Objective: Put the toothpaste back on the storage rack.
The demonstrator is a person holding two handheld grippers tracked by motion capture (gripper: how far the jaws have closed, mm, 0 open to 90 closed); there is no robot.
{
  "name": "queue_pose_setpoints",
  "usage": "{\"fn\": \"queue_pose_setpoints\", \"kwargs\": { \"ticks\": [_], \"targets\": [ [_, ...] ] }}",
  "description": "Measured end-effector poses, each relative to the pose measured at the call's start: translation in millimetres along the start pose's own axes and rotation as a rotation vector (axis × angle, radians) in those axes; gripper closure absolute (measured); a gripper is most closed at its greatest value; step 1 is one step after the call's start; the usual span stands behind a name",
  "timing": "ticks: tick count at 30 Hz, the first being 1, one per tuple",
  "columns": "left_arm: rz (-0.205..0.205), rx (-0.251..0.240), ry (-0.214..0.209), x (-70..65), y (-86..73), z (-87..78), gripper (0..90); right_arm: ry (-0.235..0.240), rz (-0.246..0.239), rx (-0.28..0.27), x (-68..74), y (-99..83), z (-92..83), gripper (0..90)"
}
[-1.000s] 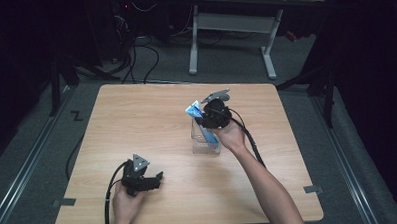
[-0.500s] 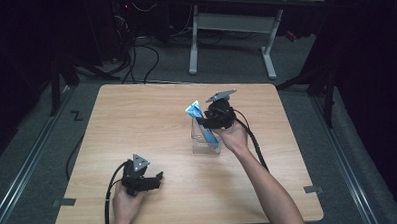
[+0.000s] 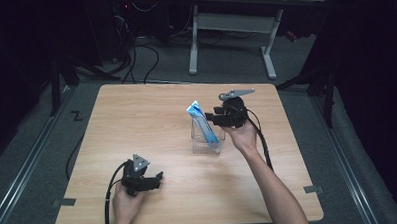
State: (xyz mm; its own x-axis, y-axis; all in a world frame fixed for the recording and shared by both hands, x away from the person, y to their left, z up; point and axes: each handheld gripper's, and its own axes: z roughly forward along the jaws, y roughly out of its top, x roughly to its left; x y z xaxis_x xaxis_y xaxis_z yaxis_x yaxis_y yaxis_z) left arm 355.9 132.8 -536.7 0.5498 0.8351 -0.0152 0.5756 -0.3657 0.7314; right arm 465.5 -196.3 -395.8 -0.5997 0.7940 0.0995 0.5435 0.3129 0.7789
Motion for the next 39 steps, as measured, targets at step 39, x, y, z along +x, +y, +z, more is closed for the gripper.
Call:
{"fn": "queue_pose_setpoints", "kwargs": {
  "ticks": [39],
  "targets": [
    [-0.001,0.000,0.000,-0.1,-0.6,-0.7,17.0,-0.065,0.042,-0.134,-26.0,-9.2,-77.2,53.0]
  ]
}}
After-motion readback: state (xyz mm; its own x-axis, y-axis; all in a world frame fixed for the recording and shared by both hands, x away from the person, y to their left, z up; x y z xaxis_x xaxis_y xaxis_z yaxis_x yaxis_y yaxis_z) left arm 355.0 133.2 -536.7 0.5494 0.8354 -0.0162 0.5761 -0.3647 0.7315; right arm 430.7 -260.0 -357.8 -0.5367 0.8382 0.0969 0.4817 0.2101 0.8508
